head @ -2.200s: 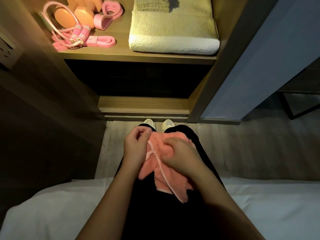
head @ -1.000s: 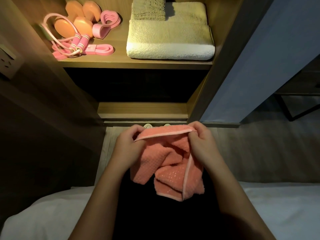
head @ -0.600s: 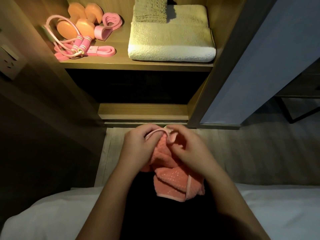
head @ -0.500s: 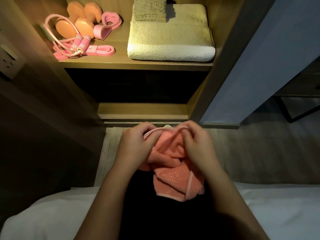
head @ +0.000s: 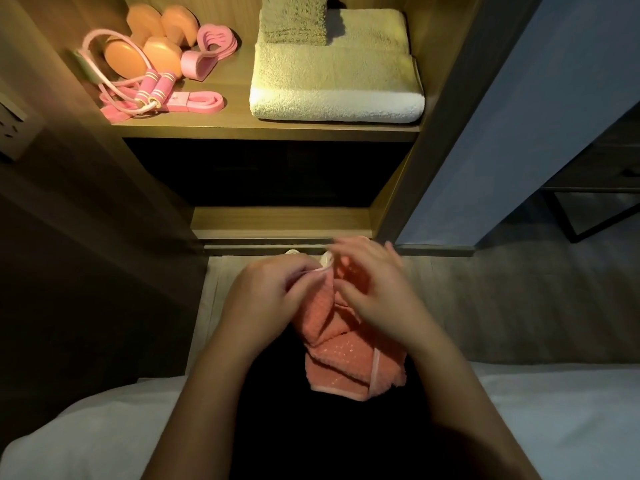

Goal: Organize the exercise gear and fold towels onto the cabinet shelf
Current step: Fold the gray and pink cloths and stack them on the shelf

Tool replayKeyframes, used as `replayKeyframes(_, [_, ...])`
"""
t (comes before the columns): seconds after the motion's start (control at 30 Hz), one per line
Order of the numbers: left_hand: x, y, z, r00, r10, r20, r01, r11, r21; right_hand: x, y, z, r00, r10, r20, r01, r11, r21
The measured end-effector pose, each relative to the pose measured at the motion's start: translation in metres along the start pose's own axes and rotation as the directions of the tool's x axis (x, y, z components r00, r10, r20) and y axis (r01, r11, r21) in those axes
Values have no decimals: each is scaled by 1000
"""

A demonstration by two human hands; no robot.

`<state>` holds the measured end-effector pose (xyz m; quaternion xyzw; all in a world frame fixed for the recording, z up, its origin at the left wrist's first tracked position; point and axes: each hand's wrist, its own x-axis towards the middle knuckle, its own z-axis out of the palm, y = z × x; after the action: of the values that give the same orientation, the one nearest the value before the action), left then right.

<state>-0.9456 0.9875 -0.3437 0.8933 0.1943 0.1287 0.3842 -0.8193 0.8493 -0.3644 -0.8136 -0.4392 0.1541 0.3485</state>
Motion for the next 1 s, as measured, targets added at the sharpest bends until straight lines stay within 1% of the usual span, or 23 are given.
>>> replayKeyframes(0.07, [0,3,1,999,13,35,-13,1000,-3,1,-4,4,997,-79,8,79,997,24])
replayKeyframes(0.13, [-2,0,0,998,-39,43,39,999,14,0,-2,6,994,-89,-67,91,996,20])
replayKeyframes(0.17, [-4,-2,-2,996,-79,38,79,997,19,0,1,6,992,-45,-119,47,999,15])
replayKeyframes(0.2, [-5,-4,-3,992,-123,39,122,992,21,0,4,5,985,32,-167,-28,999,28])
replayKeyframes(0.3, [-7,-11,-6,975,-219,37,219,976,-18,-1,14,-3,916,268,-298,-236,962,140])
replayKeyframes(0.37, [-9,-14,-6,972,-232,-26,227,968,-109,-1,18,-10,869,346,-353,-302,937,175])
replayKeyframes(0.4, [-10,-14,-7,971,-230,-65,215,960,-179,-1,17,-12,866,358,-350,-317,933,171])
replayKeyframes(0.43, [-10,-13,-7,970,-222,-96,193,950,-246,-1,17,-12,881,349,-319,-317,936,151])
replayKeyframes(0.47, [-10,-11,-6,971,-204,-124,162,945,-284,-2,15,-12,913,314,-262,-293,949,115])
replayKeyframes(0.53, [-8,-5,-3,976,-136,-170,88,960,-264,-3,5,-9,976,193,-104,-189,981,46])
replayKeyframes(0.57, [-6,-2,-1,978,-98,-182,52,969,-243,-3,1,-6,992,115,-45,-113,993,43])
replayKeyframes(0.6, [-3,1,1,980,-65,-189,21,973,-230,-2,-4,-4,999,38,-19,-37,998,60])
replayKeyframes(0.63, [-1,3,2,980,-43,-194,-2,974,-229,-1,-9,-3,999,-21,-24,23,996,92])
replayKeyframes(0.67, [0,3,3,979,-41,-198,-8,971,-240,0,-13,-3,998,-43,-53,50,990,132])
replayKeyframes(0.7, [1,3,4,978,-58,-201,4,965,-263,1,-13,-3,995,-20,-99,38,983,181])
replayKeyframes(0.77, [2,0,3,974,-109,-196,43,949,-311,1,-9,-9,978,91,-190,-44,971,236])
replayKeyframes(0.8, [3,-1,2,974,-119,-195,53,948,-315,2,-6,-14,970,131,-204,-82,969,231])
replayKeyframes(0.83, [5,-1,1,974,-114,-195,51,952,-302,2,-5,-18,973,144,-179,-103,969,223])
replayKeyframes(0.93, [15,7,-4,977,-27,-211,-25,971,-237,8,-14,-30,998,55,-32,-46,971,233])
replayKeyframes(1.0, [26,17,-11,970,40,-241,-93,973,-211,17,-27,-38,999,-14,-36,21,974,225])
